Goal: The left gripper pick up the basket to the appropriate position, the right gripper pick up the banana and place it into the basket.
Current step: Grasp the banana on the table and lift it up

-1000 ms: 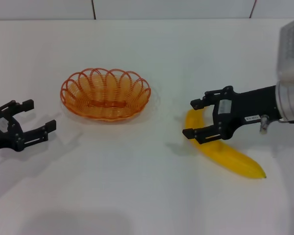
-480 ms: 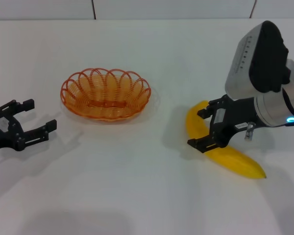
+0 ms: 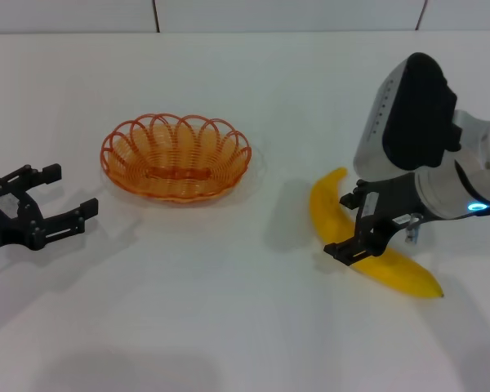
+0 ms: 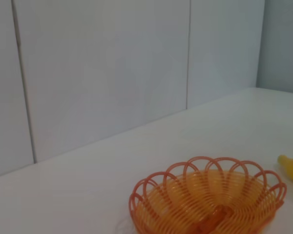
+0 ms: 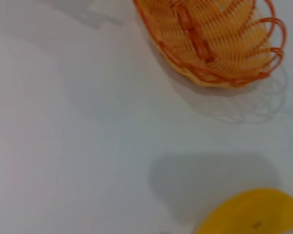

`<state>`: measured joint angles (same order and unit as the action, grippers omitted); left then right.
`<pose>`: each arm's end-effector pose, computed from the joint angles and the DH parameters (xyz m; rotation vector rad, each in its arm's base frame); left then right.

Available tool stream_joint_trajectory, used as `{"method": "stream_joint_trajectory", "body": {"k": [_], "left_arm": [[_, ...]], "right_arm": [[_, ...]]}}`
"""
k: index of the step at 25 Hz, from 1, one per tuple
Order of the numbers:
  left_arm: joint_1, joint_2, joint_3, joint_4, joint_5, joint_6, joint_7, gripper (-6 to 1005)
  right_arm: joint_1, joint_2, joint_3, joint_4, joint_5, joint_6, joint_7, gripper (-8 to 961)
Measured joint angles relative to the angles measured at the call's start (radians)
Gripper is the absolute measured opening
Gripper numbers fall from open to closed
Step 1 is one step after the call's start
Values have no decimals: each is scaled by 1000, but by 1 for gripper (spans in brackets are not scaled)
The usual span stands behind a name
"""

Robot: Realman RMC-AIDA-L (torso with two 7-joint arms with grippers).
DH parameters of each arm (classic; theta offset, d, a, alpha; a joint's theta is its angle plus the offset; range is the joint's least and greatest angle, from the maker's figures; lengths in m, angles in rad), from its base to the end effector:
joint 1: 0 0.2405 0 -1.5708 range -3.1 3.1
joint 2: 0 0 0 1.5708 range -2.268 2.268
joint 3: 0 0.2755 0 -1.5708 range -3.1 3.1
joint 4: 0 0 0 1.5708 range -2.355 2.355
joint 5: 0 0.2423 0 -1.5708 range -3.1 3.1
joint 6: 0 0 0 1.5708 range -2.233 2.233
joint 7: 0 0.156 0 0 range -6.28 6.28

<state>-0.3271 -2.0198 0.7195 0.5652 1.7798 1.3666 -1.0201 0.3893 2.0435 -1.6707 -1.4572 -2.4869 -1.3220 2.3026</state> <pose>-0.3820 0.3318 0.0057 -2.4156 -0.5041 -0.5430 0.2049 0.3595 -0.0588 -2.7534 0.4298 -0.4665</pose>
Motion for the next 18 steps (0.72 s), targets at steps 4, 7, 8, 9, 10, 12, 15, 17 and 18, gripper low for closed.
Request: {"method": "stream_joint_trajectory", "body": {"k": [4, 7, 8, 9, 10, 12, 15, 17, 18], "left_arm": [[0, 0, -1, -1, 1, 0, 0, 865], [-1, -1, 0, 1, 1, 0, 0, 865], [-1, -1, 0, 1, 1, 0, 0, 865], [-1, -1, 0, 1, 1, 0, 0, 865], [-1, -1, 0, 1, 1, 0, 0, 865], [-1, -1, 0, 1, 1, 0, 0, 865], [-2, -2, -1, 1, 1, 0, 0, 865], [-4, -3, -1, 1, 1, 0, 0, 865], [-5, -3, -1, 1, 1, 0, 0, 865]], "right_arm": [[8, -1, -13, 4, -6, -9, 6, 669], [18, 0, -17, 25, -18, -11, 8, 665], [23, 0, -18, 34, -21, -11, 10, 664], [29, 0, -18, 44, -21, -10, 12, 663], [34, 0, -18, 53, -22, -9, 14, 662], [48, -2, -18, 74, -24, -4, 17, 660], [67, -2, -18, 103, -25, -1, 18, 657], [76, -2, -18, 115, -26, 0, 18, 654], [78, -2, -18, 117, -26, 0, 18, 653]]}}
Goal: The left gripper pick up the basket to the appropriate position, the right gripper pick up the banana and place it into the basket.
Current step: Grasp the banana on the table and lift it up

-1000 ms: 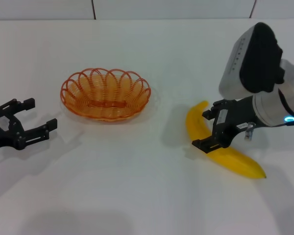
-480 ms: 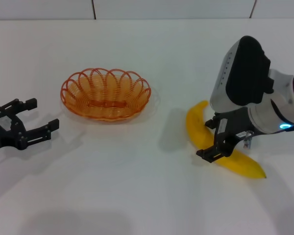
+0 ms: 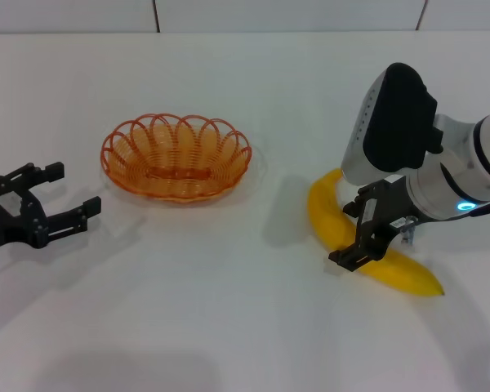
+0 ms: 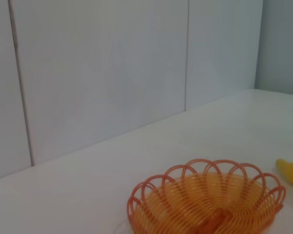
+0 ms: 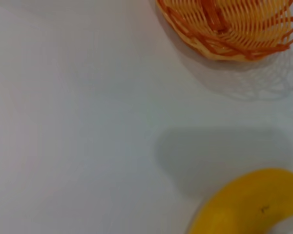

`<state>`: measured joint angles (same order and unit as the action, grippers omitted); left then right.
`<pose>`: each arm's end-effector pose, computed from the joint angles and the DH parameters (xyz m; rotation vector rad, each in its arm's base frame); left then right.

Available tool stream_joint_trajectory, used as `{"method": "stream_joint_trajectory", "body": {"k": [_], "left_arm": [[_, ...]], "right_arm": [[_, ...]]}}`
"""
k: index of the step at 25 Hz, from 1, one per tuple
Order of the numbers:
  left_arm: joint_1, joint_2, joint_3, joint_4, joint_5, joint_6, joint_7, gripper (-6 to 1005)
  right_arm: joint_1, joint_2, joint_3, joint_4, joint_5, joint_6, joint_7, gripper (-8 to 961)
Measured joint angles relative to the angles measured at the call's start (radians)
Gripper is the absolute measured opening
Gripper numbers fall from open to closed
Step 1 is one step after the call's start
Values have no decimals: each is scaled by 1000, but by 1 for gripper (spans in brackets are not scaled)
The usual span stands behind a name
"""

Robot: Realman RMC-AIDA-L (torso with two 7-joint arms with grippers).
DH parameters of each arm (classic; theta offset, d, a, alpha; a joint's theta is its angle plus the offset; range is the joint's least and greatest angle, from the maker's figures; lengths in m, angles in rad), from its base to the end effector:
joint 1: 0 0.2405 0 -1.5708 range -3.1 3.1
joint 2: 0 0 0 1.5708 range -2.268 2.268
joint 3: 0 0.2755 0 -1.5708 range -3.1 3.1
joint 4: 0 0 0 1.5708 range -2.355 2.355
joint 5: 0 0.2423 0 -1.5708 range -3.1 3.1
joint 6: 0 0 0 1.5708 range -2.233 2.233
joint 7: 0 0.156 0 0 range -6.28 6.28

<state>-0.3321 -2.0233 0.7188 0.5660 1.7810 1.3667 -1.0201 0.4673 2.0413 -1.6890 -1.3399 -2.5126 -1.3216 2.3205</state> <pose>-0.3796 0.3334 0.0042 -2.4183 -0.4993 -0.5480 0.2126 0.3684 -0.0720 -2.7671 0.4501 -0.5727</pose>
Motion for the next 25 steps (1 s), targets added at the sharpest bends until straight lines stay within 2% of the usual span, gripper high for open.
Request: {"method": "stream_joint_trajectory", "body": {"k": [20, 25], "left_arm": [[-5, -1, 1, 0, 0, 0, 0, 865], [-4, -1, 0, 0, 0, 0, 0, 865]], "right_arm": [[10, -1, 28, 0, 3, -1, 15, 631], [6, -1, 50, -32, 8, -4, 8, 538]]}}
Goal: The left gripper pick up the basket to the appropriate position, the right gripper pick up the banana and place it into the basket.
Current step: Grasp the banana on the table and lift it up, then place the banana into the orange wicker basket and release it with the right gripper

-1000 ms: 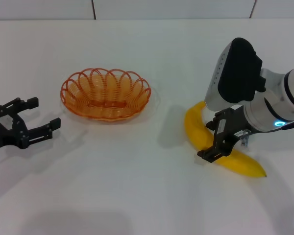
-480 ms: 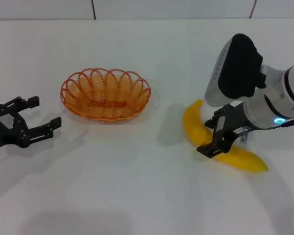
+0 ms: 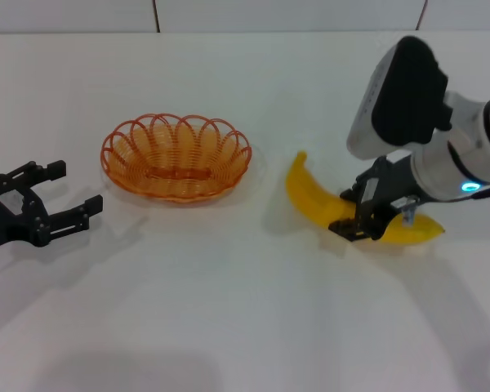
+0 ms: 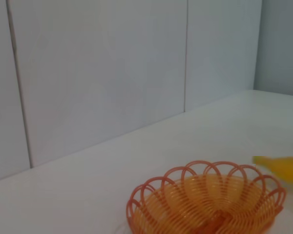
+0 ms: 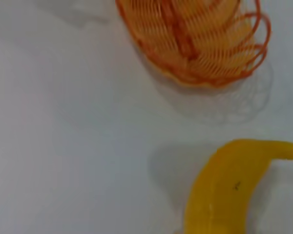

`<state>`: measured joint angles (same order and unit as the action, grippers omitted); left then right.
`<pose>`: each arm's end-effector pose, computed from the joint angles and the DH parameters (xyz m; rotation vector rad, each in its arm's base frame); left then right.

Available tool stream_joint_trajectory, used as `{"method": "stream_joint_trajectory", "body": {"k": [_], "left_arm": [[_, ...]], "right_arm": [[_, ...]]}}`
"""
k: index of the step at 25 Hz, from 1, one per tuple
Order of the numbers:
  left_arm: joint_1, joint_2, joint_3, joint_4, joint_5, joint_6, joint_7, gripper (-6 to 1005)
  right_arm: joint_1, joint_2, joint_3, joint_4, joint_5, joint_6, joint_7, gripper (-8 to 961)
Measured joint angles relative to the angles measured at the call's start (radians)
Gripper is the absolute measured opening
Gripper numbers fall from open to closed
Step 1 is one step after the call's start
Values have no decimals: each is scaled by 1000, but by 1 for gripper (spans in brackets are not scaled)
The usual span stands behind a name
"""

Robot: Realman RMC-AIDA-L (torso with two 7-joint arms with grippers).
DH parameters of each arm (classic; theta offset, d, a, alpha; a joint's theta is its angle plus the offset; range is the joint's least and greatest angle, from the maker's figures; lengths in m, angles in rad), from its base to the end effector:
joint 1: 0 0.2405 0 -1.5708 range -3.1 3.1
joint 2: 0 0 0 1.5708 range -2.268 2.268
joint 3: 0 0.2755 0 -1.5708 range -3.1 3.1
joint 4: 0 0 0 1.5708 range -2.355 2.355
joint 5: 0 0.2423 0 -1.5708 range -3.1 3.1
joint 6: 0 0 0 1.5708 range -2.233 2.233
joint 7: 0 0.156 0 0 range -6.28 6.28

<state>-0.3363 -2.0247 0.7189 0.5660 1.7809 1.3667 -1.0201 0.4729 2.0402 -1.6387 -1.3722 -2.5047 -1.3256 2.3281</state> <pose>-0.3779 0.3349 0.0036 -2.4201 -0.4950 -0.5514 0.2032 0.3780 -0.0583 -2.7344 0.4638 -0.5048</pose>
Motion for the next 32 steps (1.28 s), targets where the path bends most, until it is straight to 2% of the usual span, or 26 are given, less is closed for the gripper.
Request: {"method": "stream_joint_trajectory", "body": {"k": [3, 9, 13, 20, 28, 32], "left_arm": [[2, 0, -1, 0, 0, 0, 0, 865], [2, -2, 0, 0, 0, 0, 0, 865], [-1, -3, 1, 0, 0, 1, 0, 865], [-8, -3, 1, -5, 0, 4, 0, 865], [-21, -3, 1, -8, 0, 7, 0, 865], [-30, -3, 1, -9, 11, 8, -2, 865]], "right_arm": [[-7, 0, 7, -42, 3, -2, -3, 482], [-26, 0, 10, -161, 77, 7, -76, 487], [14, 0, 8, -164, 167, 38, -157, 491], [154, 2, -35, -12, 296, 156, -249, 497], [318, 5, -166, 239, 309, 409, -244, 504], [366, 8, -199, 324, 313, 477, -240, 507]]}}
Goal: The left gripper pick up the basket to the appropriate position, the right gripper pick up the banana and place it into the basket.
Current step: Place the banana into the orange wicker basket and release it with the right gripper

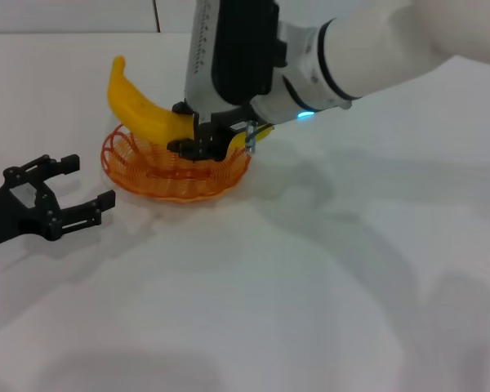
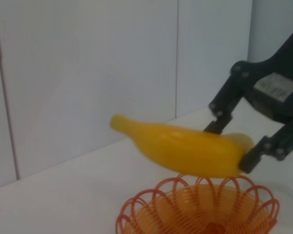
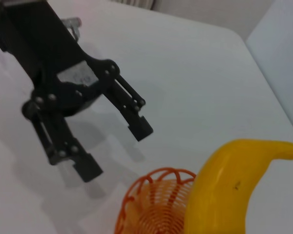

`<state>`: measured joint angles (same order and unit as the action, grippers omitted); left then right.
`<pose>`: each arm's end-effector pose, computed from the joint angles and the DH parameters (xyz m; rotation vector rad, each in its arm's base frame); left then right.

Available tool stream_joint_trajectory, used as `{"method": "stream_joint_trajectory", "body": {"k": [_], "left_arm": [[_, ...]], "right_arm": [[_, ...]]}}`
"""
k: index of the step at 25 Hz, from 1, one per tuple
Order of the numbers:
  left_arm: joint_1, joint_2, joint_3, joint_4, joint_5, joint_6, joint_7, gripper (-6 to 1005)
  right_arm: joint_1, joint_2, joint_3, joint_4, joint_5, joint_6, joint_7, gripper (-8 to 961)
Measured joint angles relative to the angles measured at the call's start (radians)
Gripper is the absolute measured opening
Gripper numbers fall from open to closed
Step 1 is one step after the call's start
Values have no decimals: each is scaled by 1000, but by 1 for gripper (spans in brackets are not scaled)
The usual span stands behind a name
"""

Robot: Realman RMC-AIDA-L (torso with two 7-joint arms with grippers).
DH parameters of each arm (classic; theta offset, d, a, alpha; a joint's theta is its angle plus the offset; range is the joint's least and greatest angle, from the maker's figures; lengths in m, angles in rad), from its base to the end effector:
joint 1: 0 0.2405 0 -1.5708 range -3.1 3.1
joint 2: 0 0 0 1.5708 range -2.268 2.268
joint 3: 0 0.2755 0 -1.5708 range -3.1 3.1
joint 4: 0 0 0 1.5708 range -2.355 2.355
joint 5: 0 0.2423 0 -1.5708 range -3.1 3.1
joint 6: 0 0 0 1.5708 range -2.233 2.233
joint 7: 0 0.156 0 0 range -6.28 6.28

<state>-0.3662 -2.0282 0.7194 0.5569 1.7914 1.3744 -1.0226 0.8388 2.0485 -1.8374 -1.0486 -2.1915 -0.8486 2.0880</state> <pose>-0.3674 0.3428 -0.0014 -2.4470 -0.4721 -0.5708 0.0793 0.4338 -0.1362 -2.7749 -0.1487 -0.1355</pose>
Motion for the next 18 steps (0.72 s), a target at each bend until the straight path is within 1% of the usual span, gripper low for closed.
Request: {"method": "stream_joint_trajectory", "body": {"k": [4, 12, 18], "left_arm": [[-2, -1, 0, 0, 14, 0, -16, 865], [1, -1, 0, 0, 15, 0, -16, 865], [-2, -1, 0, 0, 16, 0, -13, 865]], "right_arm": [[17, 1, -36, 40, 21, 33, 0, 511], [19, 1, -44, 60, 24, 34, -3, 518], [21, 1, -64, 66, 25, 59, -1, 523]]}}
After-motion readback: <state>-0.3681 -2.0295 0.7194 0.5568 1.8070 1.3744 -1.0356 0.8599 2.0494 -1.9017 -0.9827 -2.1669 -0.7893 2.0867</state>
